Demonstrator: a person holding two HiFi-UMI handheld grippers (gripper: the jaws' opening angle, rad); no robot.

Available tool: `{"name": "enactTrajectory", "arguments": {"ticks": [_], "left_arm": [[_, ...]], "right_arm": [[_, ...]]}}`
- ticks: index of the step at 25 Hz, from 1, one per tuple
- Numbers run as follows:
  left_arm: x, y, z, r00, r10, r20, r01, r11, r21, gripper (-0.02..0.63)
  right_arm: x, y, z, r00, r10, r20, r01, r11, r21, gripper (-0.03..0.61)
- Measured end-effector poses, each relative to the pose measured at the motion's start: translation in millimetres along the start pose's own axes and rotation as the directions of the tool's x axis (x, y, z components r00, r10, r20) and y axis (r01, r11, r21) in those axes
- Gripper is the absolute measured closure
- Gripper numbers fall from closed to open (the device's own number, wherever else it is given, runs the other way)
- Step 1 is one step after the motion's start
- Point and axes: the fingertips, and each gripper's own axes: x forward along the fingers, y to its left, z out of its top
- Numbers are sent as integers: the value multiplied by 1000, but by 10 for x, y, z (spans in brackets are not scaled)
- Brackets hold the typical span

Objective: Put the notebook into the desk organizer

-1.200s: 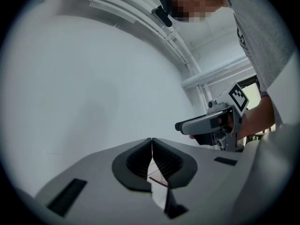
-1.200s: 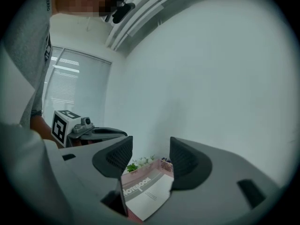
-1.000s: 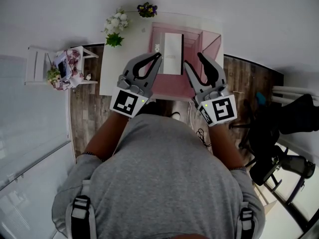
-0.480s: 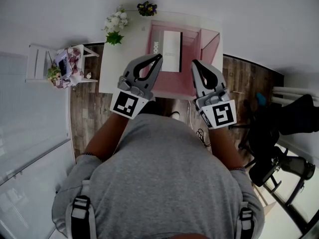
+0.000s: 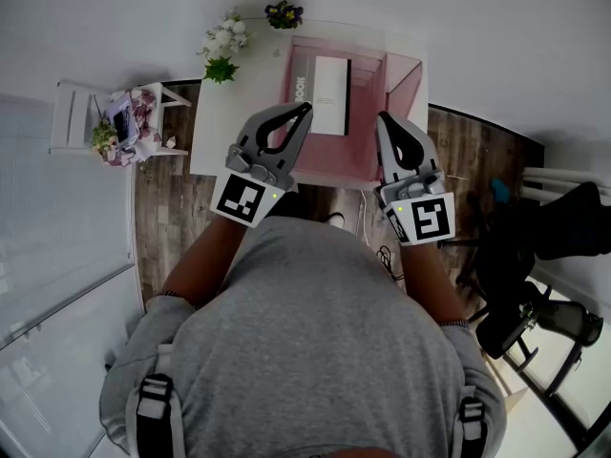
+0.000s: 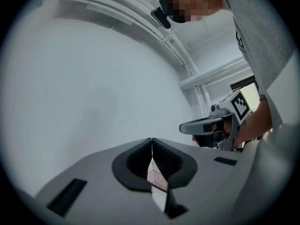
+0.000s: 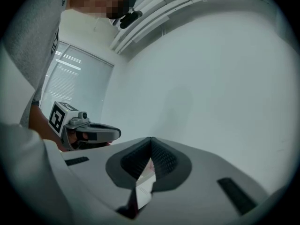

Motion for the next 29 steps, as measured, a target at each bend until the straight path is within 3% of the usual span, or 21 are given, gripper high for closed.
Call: {"name": "enactTrajectory", "arguments": {"ticks": [29], "left_arm": [[-65,84,-76,1000,16,-18,-16,1000,-7,592]], "right_arm": [[77,90,-115,999,16,-47,-17,1000,-11,572]]}}
